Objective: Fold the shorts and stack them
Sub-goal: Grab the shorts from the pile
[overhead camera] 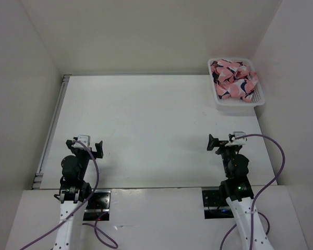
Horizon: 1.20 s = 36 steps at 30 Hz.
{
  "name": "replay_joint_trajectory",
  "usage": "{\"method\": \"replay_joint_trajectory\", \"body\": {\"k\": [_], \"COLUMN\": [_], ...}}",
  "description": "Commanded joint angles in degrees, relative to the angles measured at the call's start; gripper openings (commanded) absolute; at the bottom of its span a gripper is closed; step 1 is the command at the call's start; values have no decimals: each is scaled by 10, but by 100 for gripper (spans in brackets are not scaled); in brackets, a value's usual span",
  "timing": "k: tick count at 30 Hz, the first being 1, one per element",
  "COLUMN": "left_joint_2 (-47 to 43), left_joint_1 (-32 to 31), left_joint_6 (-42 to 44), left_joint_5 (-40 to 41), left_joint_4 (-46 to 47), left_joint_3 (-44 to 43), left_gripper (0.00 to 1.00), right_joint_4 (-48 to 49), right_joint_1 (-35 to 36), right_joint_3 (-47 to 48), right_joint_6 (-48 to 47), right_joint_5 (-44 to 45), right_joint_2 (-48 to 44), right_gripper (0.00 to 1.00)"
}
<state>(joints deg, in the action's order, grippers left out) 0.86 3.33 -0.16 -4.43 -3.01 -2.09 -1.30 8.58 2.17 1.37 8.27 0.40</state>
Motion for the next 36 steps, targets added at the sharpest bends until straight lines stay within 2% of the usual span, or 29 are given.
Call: {"method": "replay_joint_trajectory", "body": {"k": [1,5,6,7,8,10,11,12,13,14,15,16,18,19,20,22,23,25,26,27,28,29,30,31,32,33,34,35,36], "left_joint_2": [-9,-9,-9,-9,-9,-9,-9,-9,-9,-9,-9,-3,7,14,14,33,53,160,209,322,380,438,547,597,672,694,712,740,757], "left_joint_1": [-1,-1,-1,-1,-1,-1,-1,-1,-1,-1,-1,-1,-1,-8,-8,-18,-18,-31,-39,-39,-48,-57,-57,-63,-63,-63,-63,-63,-68], "left_joint_6": [2,2,2,2,2,2,2,2,2,2,2,2,2,2,2,2,2,2,2,2,2,2,2,2,2,2,2,2,2], "left_joint_5": [-12,-37,-135,-183,-205,-293,-332,-395,-429,-429,-429,-399,-386,-378,-367,-327,-319,-288,-263,-230,-156,-114,-74,-32,-24,-24,-24,-17,-17], "left_joint_4": [21,8,-15,-30,-56,-61,-40,-39,-103,-86,-29,102,135,142,165,248,249,224,223,216,194,174,153,99,75,60,60,60,36], "left_joint_3": [13,-3,-11,-11,-16,-29,-29,-46,-52,-45,-30,-7,-13,-26,-42,-48,-74,-126,-158,-239,-288,-340,-393,-490,-527,-549,-563,-579,-593], "left_gripper": [100,100,100,100,100,100,100,100,100,100,100,100,100,100,100,100,100,100,100,100,100,100,100,100,100,100,100,100,100], "right_joint_4": [16,16,16,16,10,17,32,13,-79,-135,-71,7,78,161,195,196,185,177,154,140,129,147,177,209,203,192,169,103,71], "right_joint_1": [-3,-3,-3,-3,-3,-3,-3,-3,-3,-3,-3,2,2,2,2,7,7,7,20,31,46,66,119,143,156,147,131,107,56], "right_joint_3": [-22,-22,-22,-17,-9,2,2,2,12,6,-22,-23,-11,-11,-6,40,95,159,238,281,324,399,427,489,529,570,668,720,766], "right_joint_6": [-8,-8,-8,-24,-47,-216,-252,-495,-784,-982,-960,-966,-917,-892,-819,-769,-743,-720,-706,-693,-673,-588,-535,-499,-454,-414,-363,-303,-185], "right_joint_5": [-1,-1,-9,-18,-76,-186,-275,-350,-500,-502,-502,-512,-528,-528,-521,-489,-479,-448,-435,-392,-352,-298,-225,-68,-11,57,74,74,74], "right_joint_2": [-8,-8,-8,-8,-8,-8,-8,-8,-8,-8,-8,-8,-8,-8,-8,22,77,164,215,323,373,421,514,561,610,703,747,790,869], "right_gripper": [99,99,99,99,99,99,99,100,100,98,100,98,100,100,100,100,100,100,100,100,100,100,100,100,100,100,100,100,100]}}
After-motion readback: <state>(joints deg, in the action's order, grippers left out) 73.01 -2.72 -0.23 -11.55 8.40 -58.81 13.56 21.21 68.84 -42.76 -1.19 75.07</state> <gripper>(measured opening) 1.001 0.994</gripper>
